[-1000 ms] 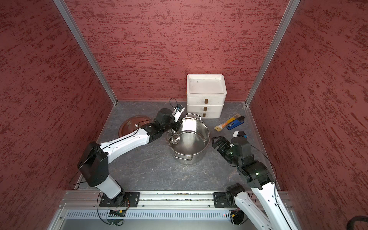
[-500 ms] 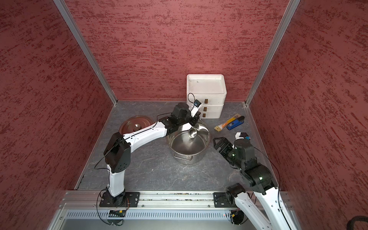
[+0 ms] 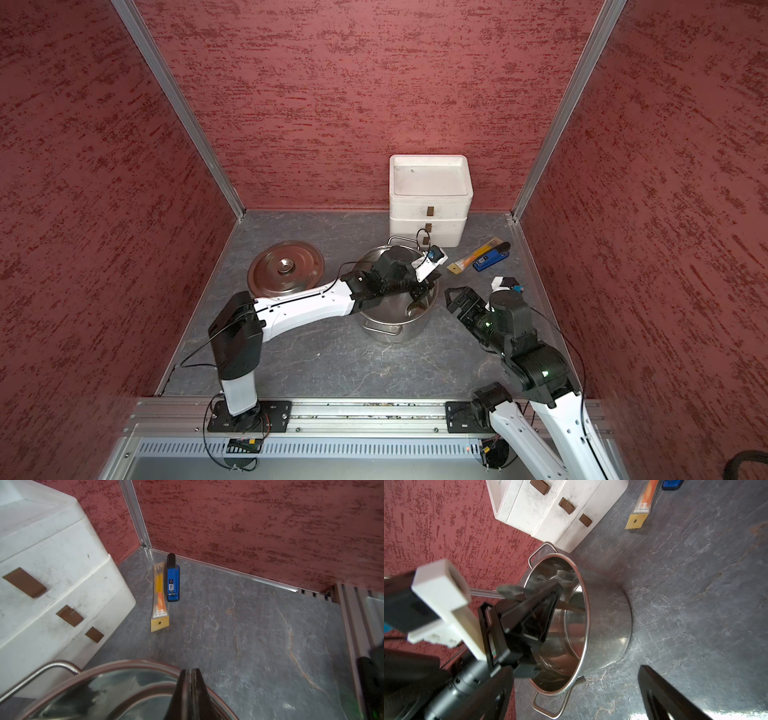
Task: Stir the soup with a spoon
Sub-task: Stir the soup in the pan with a stick.
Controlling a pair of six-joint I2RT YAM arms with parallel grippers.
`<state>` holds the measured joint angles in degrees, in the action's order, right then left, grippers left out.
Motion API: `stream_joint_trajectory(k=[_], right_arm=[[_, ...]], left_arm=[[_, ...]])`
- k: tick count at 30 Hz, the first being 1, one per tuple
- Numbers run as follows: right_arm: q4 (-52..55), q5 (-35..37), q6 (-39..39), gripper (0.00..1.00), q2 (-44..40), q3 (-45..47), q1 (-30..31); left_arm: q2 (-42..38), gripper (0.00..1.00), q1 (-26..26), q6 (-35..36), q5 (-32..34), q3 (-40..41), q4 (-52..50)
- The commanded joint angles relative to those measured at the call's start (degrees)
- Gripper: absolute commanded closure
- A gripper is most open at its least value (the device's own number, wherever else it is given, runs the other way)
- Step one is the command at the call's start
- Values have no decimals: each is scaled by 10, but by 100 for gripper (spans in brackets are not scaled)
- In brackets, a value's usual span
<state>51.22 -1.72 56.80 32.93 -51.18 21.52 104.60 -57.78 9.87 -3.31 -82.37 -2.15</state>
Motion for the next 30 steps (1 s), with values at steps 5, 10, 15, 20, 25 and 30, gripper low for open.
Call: stream_joint_trajectory(k=[5, 10, 15, 20, 25, 30], right_arm=[[-20, -3, 1, 2, -2, 12, 3], [-32, -10, 0, 2, 10, 11, 3], [-40, -15, -5, 2, 24, 7, 3], [-48, -16, -5, 2, 31, 5, 3], [-50, -14, -8, 2, 39, -1, 3], [-51, -13, -10, 2, 46, -7, 3]], left_arm=[[-136, 100, -14, -53, 44, 118, -12], [-204, 100, 1, -61, 88, 187, -36], [-245, 100, 39, -61, 100, 220, -49], [-245, 100, 93, -44, 102, 224, -42], [-208, 100, 142, -16, 102, 200, -14], [-139, 100, 178, 5, 87, 141, 10]])
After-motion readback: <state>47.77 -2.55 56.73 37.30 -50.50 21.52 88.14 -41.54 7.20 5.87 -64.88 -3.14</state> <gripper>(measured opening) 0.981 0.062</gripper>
